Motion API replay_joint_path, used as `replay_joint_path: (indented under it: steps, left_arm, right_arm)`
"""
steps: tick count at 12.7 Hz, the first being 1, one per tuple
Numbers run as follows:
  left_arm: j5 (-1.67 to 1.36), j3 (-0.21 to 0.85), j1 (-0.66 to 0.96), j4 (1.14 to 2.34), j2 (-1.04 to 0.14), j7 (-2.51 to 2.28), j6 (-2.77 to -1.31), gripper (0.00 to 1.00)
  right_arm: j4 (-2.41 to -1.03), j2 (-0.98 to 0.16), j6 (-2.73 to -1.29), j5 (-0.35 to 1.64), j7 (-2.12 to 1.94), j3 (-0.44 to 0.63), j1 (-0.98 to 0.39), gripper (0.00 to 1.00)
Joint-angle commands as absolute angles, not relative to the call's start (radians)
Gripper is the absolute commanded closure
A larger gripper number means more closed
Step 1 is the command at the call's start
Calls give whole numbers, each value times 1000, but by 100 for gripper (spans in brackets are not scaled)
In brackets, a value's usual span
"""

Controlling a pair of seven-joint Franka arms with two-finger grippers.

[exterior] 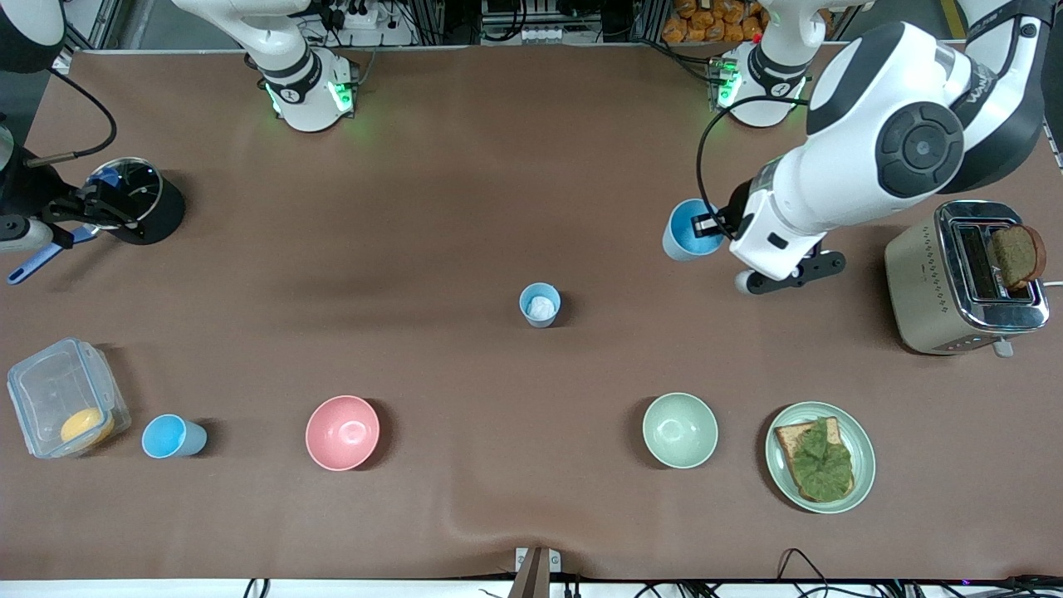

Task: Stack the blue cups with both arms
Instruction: 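Carry the blue cup with the left gripper over the ball cup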

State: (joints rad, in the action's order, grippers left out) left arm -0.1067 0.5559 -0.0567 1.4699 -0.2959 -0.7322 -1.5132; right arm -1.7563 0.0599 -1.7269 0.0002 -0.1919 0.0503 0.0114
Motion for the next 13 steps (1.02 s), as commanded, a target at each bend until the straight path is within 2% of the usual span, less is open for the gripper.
replay_joint_path:
  steps: [1, 8, 13]
  left_arm:
    - [-108, 549, 11, 1471, -362, -826, -1584, 100]
    - [-10, 548, 201, 1473, -521, -1110, -1888, 100]
    - [90, 548, 264, 1471, -601, -1173, -1982, 100]
  right_arm:
    - [-1692, 8, -1721, -9, -187, 25, 44, 0]
    - [-1695, 8, -1687, -8, -179, 26, 34, 0]
    - [-1695, 8, -1687, -6, -179, 26, 32, 0]
